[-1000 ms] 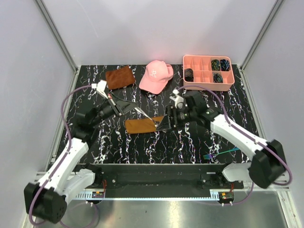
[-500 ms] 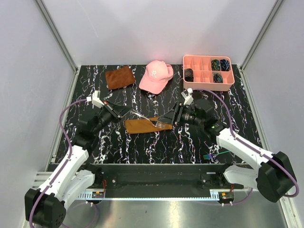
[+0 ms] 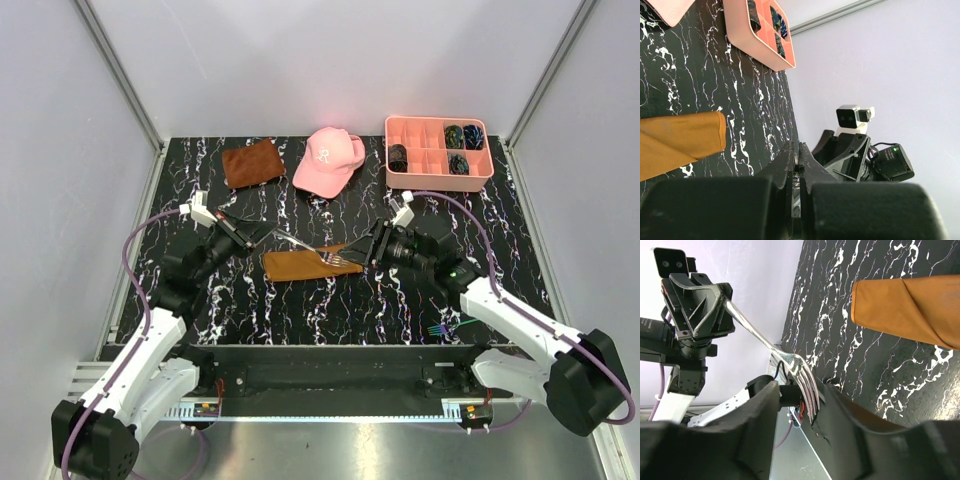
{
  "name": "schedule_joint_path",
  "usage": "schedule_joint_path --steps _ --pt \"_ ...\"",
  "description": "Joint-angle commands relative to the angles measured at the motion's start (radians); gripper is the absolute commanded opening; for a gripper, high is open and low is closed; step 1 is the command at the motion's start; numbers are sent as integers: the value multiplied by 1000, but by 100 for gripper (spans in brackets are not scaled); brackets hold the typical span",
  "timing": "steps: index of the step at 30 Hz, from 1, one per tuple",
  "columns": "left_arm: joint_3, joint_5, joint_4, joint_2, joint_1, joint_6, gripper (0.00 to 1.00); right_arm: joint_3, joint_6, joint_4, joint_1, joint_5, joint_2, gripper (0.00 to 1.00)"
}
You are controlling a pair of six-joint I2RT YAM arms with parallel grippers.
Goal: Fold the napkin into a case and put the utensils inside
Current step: Pass from the left arm to the right, then stuff the fork into the folded napkin.
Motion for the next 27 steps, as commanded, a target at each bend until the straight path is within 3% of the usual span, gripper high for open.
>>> schedule_joint_path --steps 1,7,10,11,13,14,16,18,20,22,23,25,27 --pt "11 -27 80 -15 2 -12 0 3 13 28 0 -27 -2 44" --pt "13 -27 97 -7 2 -17 0 -9 49 97 0 -68 40 42" --pt "16 -27 96 -6 3 -17 0 -12 70 134 1 -85 55 32" --pt "14 -27 93 -6 2 -17 0 -11 81 143 0 -84 58 20" --pt "6 -30 100 0 2 -17 0 -5 90 151 1 -93 70 11" --pt "2 -27 120 7 2 -15 0 6 75 149 0 -96 81 0" --pt "26 14 108 48 3 29 0 26 24 106 -5 -61 77 0" --pt "112 45 -63 88 3 152 38 76 -115 10 -59 -53 78 0" --pt "167 27 -280 129 3 245 59 147 -257 -126 -130 -80 96 0" --pt "212 -89 -401 139 3 331 62 187 -370 -217 -235 -128 125 0" --pt "223 -128 -494 142 5 348 63 229 -510 -309 -262 -136 141 0" --pt "238 -205 -548 154 5 373 63 276 -640 -410 -319 -128 175 0" --pt "240 -228 -576 177 6 371 56 337 -798 -518 -347 -136 240 0"
